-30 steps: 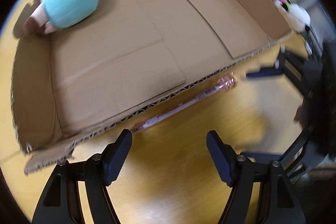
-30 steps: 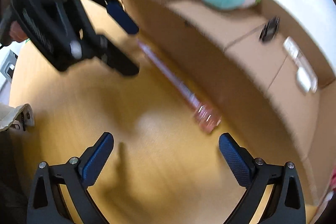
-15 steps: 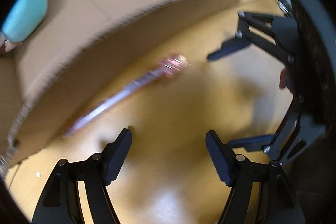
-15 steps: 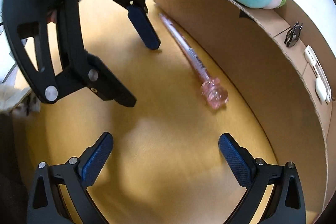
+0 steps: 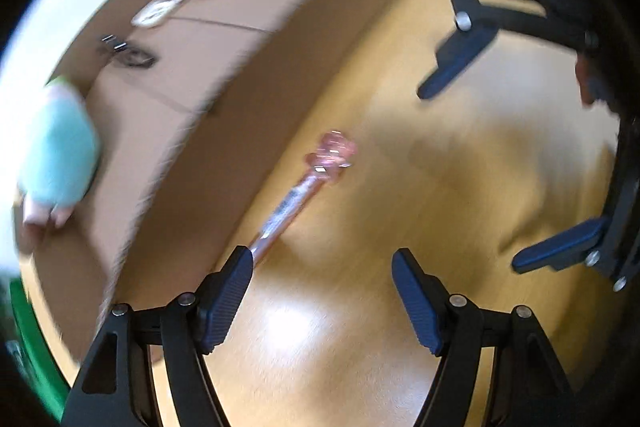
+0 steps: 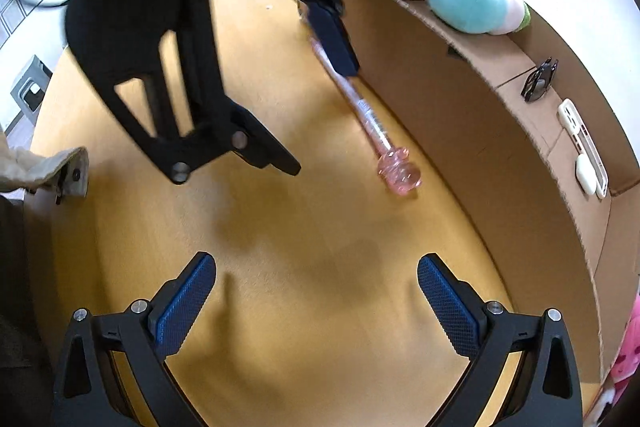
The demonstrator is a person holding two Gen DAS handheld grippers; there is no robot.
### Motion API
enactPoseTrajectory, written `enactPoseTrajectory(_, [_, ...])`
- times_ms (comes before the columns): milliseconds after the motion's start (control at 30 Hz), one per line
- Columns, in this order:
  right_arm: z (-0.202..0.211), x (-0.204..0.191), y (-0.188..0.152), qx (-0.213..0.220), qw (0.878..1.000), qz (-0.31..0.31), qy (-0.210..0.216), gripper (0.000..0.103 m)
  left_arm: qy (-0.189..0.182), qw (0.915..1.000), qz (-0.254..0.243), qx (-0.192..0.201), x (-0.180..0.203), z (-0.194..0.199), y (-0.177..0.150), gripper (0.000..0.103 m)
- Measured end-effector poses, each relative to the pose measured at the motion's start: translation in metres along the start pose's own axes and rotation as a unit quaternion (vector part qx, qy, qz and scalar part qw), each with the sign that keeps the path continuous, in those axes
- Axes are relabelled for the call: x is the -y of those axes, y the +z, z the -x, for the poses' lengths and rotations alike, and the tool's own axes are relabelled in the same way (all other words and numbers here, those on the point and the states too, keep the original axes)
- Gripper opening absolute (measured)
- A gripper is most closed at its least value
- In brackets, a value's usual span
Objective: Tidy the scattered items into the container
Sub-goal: 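Move the left gripper over the pink pen while the right gripper approaches its bear-shaped cap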
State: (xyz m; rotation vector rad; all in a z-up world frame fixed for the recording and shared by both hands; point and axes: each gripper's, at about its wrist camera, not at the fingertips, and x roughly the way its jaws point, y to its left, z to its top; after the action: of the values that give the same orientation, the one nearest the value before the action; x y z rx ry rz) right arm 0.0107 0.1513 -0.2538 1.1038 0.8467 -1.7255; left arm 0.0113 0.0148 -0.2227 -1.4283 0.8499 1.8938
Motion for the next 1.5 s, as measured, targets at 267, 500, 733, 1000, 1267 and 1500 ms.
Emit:
enactPoseTrajectory(267, [-0.005, 0.001, -0.014, -0.026, 0.999, -0.029, 0.007, 0.102, -0.037, 0.9993, -0.006, 0.006, -0.011, 0.000, -0.012, 0.074])
enactPoseTrajectory(500, [-0.009, 0.007, -0.010, -0.026, 0.999, -0.030, 0.006, 0.102, 0.020, 0.9976, -0.063, 0.021, 0.004, 0.016, -0.020, 0.070])
enactPoseTrajectory(733, [-0.015, 0.008, -0.010, -0.036, 0.999, -0.031, 0.011, 0.102, 0.095, 0.9899, -0.101, 0.028, 0.012, 0.012, -0.009, 0.080])
enactPoseTrajectory(1000, [-0.017, 0.012, -0.009, -0.041, 0.998, -0.040, 0.017, 0.102, -0.003, 0.9956, -0.093, 0.005, 0.019, 0.010, -0.015, 0.083])
enactPoseTrajectory(1267, [-0.015, 0.022, -0.007, -0.038, 0.998, -0.045, 0.012, 0.102, -0.048, 0.9965, -0.067, -0.009, 0.032, 0.014, -0.024, 0.085])
enactPoseTrajectory(1500, [-0.004, 0.039, -0.002, -0.020, 1.000, 0.011, -0.012, 0.102, -0.041, 0.9956, -0.084, -0.006, 0.070, 0.027, -0.040, 0.085])
